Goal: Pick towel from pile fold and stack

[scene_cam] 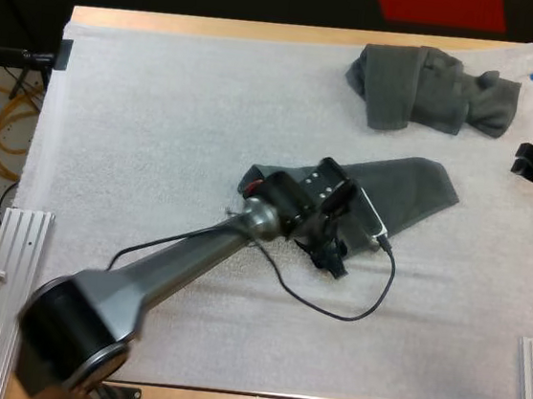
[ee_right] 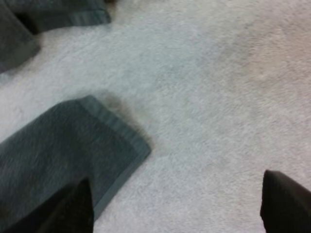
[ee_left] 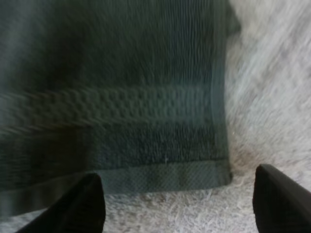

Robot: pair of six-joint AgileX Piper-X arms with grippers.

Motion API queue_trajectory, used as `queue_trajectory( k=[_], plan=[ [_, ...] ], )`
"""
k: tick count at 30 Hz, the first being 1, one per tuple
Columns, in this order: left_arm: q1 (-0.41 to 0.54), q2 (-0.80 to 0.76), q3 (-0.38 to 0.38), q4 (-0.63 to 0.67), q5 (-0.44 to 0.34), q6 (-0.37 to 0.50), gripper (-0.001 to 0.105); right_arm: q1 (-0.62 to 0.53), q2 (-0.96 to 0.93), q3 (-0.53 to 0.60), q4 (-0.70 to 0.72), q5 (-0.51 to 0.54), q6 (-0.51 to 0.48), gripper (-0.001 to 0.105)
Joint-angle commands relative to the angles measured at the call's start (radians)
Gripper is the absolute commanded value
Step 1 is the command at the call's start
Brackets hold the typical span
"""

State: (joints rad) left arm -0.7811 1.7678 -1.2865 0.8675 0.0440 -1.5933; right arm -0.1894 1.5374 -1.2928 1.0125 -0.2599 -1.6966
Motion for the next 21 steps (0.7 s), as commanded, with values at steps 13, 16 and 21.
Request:
queue_trajectory(
  k=[13,16,21],
  plan=[
    [-0.003,0.171,-0.032,0.022,0.019,0.005,0.036,0.008,-0.018,-0.007,0.002,-0.036,-0.017,0.068],
    [-0.007,0.173,-0.034,0.012,0.062,0.012,0.036,0.022,-0.018,-0.007,0.002,-0.036,-0.017,0.068],
    [-0.016,0.173,-0.041,0.049,-0.031,0.058,0.017,0.090,-0.018,-0.007,0.006,-0.036,-0.022,0.068]
  ],
)
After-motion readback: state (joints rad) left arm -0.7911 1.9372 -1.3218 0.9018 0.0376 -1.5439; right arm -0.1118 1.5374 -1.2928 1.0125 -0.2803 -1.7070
